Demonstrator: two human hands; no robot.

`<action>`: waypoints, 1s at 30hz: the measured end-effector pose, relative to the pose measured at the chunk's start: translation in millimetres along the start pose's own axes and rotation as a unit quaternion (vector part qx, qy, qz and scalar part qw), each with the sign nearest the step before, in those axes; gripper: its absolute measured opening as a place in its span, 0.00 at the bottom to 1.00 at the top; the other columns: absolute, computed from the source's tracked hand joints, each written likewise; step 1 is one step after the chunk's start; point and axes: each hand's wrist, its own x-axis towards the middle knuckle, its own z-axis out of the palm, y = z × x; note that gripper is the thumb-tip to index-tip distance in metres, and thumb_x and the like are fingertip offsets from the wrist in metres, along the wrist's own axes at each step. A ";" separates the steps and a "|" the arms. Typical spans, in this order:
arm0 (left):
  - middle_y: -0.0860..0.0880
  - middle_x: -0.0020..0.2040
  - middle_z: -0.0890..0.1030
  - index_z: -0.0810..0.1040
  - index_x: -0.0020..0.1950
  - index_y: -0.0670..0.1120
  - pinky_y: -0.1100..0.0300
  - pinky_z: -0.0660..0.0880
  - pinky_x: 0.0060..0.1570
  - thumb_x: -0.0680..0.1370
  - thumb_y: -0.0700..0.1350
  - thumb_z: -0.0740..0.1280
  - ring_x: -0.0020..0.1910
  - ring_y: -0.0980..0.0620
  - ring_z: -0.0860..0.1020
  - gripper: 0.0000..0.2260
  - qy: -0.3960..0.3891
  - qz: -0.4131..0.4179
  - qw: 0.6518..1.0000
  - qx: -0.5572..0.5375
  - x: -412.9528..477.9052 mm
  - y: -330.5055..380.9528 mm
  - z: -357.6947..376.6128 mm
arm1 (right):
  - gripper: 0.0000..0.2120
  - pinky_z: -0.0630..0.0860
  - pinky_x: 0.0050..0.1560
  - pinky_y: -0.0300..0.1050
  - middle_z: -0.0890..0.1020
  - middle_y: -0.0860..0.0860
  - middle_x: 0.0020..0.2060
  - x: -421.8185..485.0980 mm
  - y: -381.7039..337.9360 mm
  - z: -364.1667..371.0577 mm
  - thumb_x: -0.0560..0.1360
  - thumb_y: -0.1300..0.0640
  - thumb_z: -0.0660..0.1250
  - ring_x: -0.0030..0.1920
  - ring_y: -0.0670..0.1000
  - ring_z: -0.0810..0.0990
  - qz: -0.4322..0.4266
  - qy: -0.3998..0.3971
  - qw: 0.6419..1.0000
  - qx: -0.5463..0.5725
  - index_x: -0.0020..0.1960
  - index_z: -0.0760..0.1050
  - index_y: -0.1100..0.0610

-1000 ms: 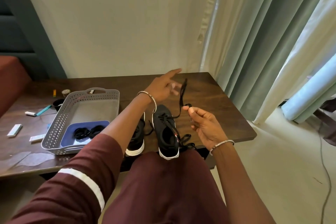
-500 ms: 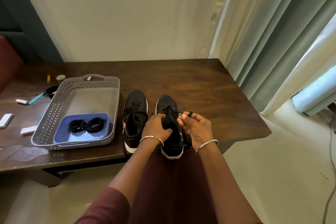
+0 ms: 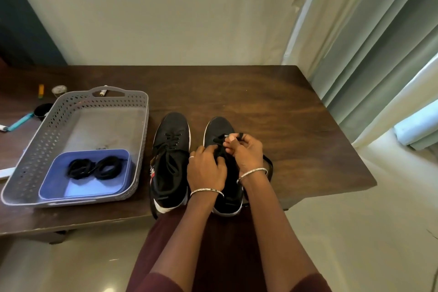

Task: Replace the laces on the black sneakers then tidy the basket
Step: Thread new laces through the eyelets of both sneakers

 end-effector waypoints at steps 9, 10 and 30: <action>0.43 0.49 0.79 0.83 0.56 0.42 0.51 0.72 0.50 0.80 0.40 0.59 0.51 0.42 0.76 0.13 0.066 -0.048 0.992 -0.099 23.7 1.4 23.2 | 0.05 0.81 0.56 0.59 0.85 0.55 0.38 28.0 11.3 -5.9 0.72 0.59 0.74 0.43 0.54 0.84 0.004 -0.016 0.999 -0.042 0.38 0.83 0.54; 0.43 0.49 0.79 0.83 0.57 0.42 0.50 0.73 0.51 0.80 0.40 0.58 0.51 0.42 0.76 0.14 0.069 -0.059 0.989 -0.114 26.5 1.2 25.1 | 0.03 0.81 0.56 0.59 0.86 0.54 0.39 29.4 10.7 -4.5 0.70 0.56 0.74 0.44 0.55 0.85 -0.006 -0.019 0.998 -0.067 0.38 0.84 0.54; 0.46 0.47 0.79 0.85 0.54 0.44 0.48 0.74 0.53 0.72 0.47 0.53 0.50 0.43 0.77 0.23 0.080 -0.133 0.960 -0.233 31.6 13.1 19.0 | 0.10 0.75 0.41 0.43 0.83 0.56 0.41 41.2 20.2 8.1 0.75 0.55 0.70 0.40 0.53 0.81 -0.114 0.048 0.934 -0.334 0.40 0.81 0.60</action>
